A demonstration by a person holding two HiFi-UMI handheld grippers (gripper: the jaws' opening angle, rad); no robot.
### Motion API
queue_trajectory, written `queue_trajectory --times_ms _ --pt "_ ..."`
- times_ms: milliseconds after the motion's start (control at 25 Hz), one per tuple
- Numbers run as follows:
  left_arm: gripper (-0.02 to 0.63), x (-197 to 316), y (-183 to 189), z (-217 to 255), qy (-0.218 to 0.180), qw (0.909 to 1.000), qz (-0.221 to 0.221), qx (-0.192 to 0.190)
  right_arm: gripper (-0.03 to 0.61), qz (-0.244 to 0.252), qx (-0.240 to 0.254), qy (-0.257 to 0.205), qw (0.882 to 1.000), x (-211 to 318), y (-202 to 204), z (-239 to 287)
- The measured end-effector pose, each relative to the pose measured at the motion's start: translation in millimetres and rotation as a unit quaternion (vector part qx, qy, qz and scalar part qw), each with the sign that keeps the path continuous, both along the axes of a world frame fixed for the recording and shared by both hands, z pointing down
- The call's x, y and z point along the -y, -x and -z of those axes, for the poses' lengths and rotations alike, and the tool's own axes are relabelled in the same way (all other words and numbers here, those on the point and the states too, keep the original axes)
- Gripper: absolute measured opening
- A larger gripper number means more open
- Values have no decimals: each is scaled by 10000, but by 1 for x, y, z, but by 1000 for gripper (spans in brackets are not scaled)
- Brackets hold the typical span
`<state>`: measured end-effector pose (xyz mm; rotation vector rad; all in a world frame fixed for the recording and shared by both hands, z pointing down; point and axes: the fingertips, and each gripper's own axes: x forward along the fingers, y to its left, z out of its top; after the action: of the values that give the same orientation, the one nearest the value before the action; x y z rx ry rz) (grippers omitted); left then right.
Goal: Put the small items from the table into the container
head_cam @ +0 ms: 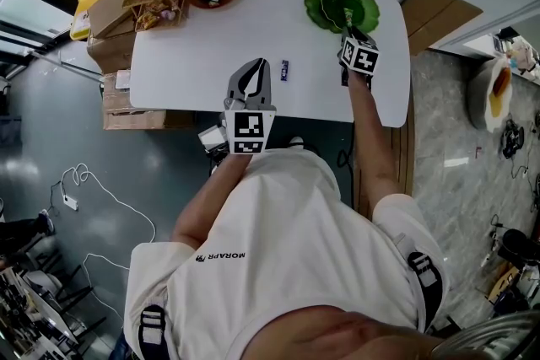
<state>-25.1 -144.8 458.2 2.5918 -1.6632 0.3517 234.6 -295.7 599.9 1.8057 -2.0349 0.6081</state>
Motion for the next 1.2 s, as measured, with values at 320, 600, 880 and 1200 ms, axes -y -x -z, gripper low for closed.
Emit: queue_trajectory --times_ms 320,600,880,1200 --pt "5 -1 2 -3 36 10000 9 25 161 139 -257 -186 9994 -5 5 8" --pt "5 1 4 -4 38 10000 29 11 176 290 -303 -480 9980 -18 20 24" --pt "5 1 6 -9 74 10000 22 -1 179 442 -433 -776 9951 -30 36 45" --pt "5 1 8 -6 35 10000 44 -45 155 437 -349 -1131 9920 -40 51 76"
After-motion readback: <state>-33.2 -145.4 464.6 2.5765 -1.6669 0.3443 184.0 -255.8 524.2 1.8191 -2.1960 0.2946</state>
